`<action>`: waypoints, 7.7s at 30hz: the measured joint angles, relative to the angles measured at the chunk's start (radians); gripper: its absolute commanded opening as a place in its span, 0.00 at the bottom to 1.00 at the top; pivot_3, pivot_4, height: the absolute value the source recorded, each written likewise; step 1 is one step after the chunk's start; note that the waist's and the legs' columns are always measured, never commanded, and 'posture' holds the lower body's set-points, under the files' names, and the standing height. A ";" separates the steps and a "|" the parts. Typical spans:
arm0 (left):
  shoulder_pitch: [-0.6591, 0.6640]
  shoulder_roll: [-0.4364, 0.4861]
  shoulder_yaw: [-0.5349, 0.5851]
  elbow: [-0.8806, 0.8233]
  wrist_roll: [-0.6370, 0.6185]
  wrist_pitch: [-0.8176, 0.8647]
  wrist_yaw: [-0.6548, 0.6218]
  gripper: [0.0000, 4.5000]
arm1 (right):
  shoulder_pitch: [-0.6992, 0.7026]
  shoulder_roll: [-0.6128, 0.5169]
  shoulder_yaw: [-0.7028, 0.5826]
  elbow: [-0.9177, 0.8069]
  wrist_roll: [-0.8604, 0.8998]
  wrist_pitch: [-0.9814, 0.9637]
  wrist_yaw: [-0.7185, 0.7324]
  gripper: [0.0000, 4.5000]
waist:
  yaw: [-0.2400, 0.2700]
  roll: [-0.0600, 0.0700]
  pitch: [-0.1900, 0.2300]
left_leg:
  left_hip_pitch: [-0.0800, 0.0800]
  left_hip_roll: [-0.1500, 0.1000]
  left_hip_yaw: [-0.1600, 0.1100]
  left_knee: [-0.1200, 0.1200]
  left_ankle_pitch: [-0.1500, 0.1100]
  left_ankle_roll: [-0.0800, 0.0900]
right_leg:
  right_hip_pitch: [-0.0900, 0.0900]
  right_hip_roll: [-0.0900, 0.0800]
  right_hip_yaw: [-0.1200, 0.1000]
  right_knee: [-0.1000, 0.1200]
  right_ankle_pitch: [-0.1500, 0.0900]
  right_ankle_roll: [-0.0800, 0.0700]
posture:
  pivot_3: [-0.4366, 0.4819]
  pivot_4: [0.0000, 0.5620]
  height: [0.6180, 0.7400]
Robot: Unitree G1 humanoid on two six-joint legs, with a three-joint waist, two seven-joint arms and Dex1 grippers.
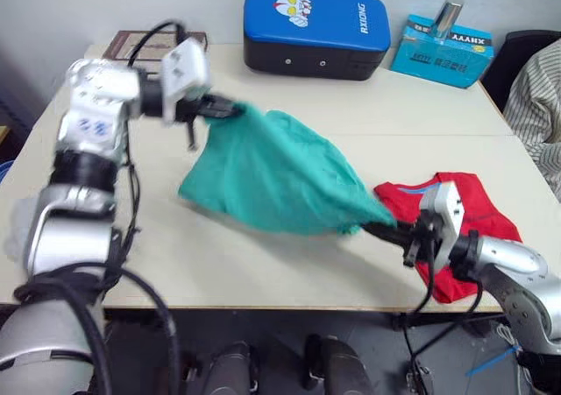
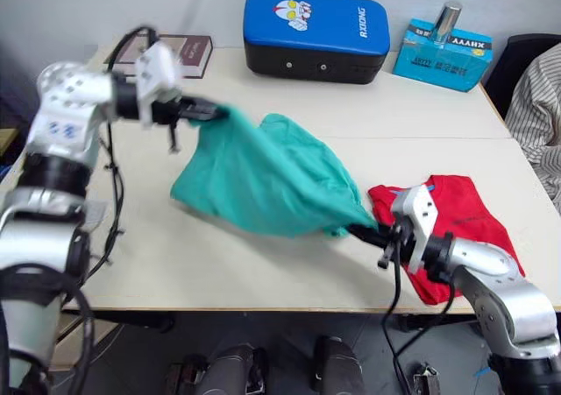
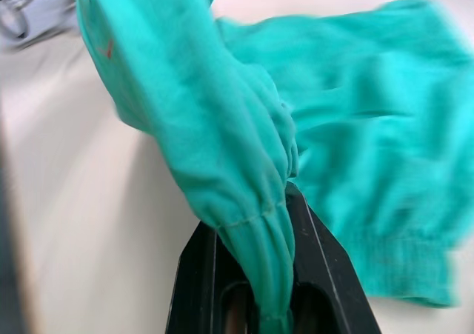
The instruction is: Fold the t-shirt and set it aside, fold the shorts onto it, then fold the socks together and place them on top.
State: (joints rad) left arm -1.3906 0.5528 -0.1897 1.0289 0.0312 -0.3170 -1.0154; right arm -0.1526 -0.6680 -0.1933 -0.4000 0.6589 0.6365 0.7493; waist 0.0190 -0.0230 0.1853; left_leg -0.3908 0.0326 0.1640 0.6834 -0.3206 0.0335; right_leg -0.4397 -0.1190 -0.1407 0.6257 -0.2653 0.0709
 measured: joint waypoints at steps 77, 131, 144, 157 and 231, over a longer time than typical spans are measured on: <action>0.491 0.106 0.101 0.042 0.095 -0.272 -0.153 0.00 | -0.150 -0.088 0.457 0.291 -0.727 -0.847 0.028 0.01 | -0.069 -0.003 -0.003 | 0.005 0.014 0.012 0.007 -0.006 0.001 | -0.001 0.006 0.008 0.003 0.000 0.001 | 0.48 0.27 1.00; 1.155 0.021 0.096 -1.083 -0.322 0.618 0.235 0.00 | -0.118 0.404 0.552 0.269 -0.436 -0.451 -0.361 0.01 | -0.046 0.002 -0.002 | 0.017 0.025 0.017 0.003 -0.013 -0.014 | 0.001 0.016 0.022 0.004 -0.008 -0.013 | 0.48 0.27 1.00; 1.215 -0.055 0.141 -1.050 -0.231 0.545 0.414 0.00 | 0.069 0.427 0.359 0.331 -0.565 -0.635 -0.502 0.01 | -0.041 0.012 -0.023 | 0.026 0.025 0.015 0.000 -0.013 -0.014 | 0.011 0.009 0.023 0.002 -0.008 -0.013 | 0.48 0.27 1.00; 1.065 -0.103 0.217 -1.019 -0.390 0.518 0.273 0.00 | -0.088 0.460 0.343 0.167 -0.372 -0.458 -0.370 0.01 | -0.047 0.012 -0.026 | 0.023 0.025 0.013 0.000 -0.013 -0.014 | 0.009 0.009 0.020 0.002 -0.008 -0.014 | 0.48 0.27 1.00; 0.977 -0.139 0.095 -0.715 -0.245 0.204 -0.012 0.00 | 0.182 0.564 0.104 0.057 0.454 -0.220 -0.861 0.00 | -0.034 0.012 -0.034 | 0.020 0.026 0.009 -0.002 -0.019 -0.007 | 0.011 0.007 0.017 -0.006 -0.008 -0.012 | 0.48 0.27 1.00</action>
State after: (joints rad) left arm -0.4137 0.4137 -0.0948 0.3138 -0.2137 -0.1135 -1.0276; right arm 0.0295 -0.1036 -0.0891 -0.3434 1.1127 0.4165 -0.1113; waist -0.0152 -0.0113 0.1513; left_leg -0.3712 0.0587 0.1734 0.6811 -0.3392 0.0267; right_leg -0.4288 -0.1117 -0.1236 0.6196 -0.2731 0.0590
